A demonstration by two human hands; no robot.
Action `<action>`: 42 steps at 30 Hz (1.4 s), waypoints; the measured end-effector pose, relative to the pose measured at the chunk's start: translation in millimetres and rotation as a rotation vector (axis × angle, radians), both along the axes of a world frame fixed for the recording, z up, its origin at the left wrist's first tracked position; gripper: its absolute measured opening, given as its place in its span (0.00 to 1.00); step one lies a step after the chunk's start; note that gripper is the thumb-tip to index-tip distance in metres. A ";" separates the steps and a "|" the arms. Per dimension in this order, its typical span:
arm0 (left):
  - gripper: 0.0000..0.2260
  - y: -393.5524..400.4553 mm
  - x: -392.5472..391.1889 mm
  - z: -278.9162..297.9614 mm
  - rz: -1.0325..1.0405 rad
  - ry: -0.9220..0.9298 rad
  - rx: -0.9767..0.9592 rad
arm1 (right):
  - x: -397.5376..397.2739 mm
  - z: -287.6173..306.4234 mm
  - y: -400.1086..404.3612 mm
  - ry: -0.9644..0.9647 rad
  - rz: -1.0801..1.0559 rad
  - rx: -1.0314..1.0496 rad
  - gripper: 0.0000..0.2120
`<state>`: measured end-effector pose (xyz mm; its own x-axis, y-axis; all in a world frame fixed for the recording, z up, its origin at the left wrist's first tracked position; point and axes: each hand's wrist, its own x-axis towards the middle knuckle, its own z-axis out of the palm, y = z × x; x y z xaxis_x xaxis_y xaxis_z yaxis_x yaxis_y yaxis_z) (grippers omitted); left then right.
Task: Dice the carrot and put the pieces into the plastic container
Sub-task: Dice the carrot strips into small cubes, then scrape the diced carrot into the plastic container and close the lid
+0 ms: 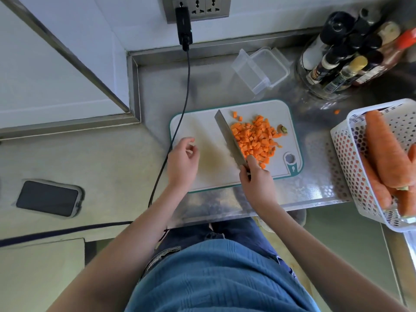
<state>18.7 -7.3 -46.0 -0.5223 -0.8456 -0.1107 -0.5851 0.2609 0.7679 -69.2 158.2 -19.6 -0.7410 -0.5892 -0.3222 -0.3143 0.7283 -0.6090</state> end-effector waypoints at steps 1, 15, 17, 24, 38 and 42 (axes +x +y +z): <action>0.11 -9.8 -14.4 3.6 -0.029 0.026 -0.022 | 2.2 1.3 0.9 -0.001 -0.041 -0.026 0.07; 0.29 -76.8 -240.5 31.7 -0.951 -0.448 -0.790 | -5.0 8.8 14.3 -0.021 -0.367 -0.137 0.09; 0.21 -78.1 -246.0 34.9 -0.969 -0.480 -0.785 | -7.0 8.3 16.1 -0.021 -0.381 -0.128 0.08; 0.12 -65.5 -198.0 42.8 -0.969 -0.149 -0.972 | -13.4 5.2 24.0 -0.055 -0.462 -0.186 0.12; 0.19 26.4 -31.3 26.9 -0.671 -0.179 -0.684 | -16.0 0.1 34.5 -0.060 -0.510 -0.225 0.07; 0.22 31.0 -20.0 17.3 -0.625 -0.464 -0.579 | -17.7 -8.1 40.5 -0.118 -0.506 -0.222 0.09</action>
